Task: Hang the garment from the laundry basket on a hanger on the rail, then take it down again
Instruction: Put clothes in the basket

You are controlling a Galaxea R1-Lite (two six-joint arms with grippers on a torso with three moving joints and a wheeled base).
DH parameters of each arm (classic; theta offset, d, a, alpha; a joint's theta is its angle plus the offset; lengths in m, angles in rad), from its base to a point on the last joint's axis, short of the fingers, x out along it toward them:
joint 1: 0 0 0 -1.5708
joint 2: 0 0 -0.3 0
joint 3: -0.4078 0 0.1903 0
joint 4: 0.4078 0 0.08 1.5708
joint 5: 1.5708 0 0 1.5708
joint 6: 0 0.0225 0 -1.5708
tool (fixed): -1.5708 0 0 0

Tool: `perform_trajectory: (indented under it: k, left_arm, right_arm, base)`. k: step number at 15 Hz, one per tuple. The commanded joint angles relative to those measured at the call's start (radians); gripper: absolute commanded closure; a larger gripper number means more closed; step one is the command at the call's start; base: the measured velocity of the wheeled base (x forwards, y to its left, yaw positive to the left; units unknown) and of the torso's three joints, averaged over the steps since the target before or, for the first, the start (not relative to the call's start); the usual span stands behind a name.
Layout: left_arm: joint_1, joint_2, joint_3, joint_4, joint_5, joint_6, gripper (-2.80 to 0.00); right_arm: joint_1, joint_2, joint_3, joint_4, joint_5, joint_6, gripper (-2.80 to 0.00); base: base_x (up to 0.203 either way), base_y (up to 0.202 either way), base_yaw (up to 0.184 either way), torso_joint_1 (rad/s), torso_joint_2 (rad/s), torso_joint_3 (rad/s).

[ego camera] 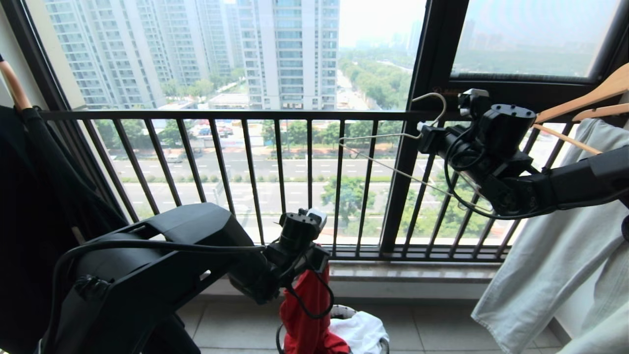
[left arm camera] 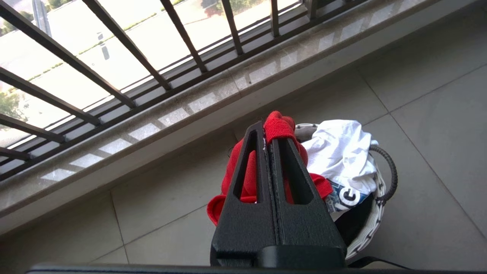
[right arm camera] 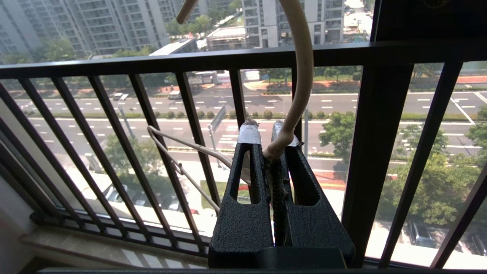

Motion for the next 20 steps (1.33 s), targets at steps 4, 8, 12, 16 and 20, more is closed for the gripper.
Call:
perform_trajectory:
  k: [4, 8, 12, 16, 20]
  left_arm:
    - [-0.011, 0.045, -0.1, 0.208, 0.003, 0.031, 0.0]
    - [-0.012, 0.099, -0.181, 0.272, 0.003, 0.044, 0.0]
    - [-0.01, 0.12, -0.197, 0.274, 0.003, 0.059, 0.0]
    - [-0.01, 0.137, -0.205, 0.272, 0.003, 0.064, -2.8]
    - [-0.01, 0.137, -0.204, 0.271, 0.004, 0.074, -2.8]
  right_arm:
    - [-0.011, -0.089, 0.003, 0.083, 0.001, 0.002, 0.0]
    - [-0.011, -0.112, 0.026, 0.088, 0.009, 0.001, 0.0]
    - [-0.011, -0.138, 0.033, 0.145, 0.028, 0.0, 0.0]
    - [-0.011, -0.138, 0.039, 0.15, 0.028, 0.0, 0.0]
    - [-0.011, -0.147, 0.039, 0.149, 0.03, 0.002, 0.0]
  base:
    - [0.0, 0.0, 0.0, 0.0, 0.0, 0.0]
    - [0.0, 0.0, 0.0, 0.0, 0.0, 0.0]
    - [0.0, 0.0, 0.0, 0.0, 0.0, 0.0]
    - [0.0, 0.0, 0.0, 0.0, 0.0, 0.0]
    - [0.0, 0.0, 0.0, 0.0, 0.0, 0.0]
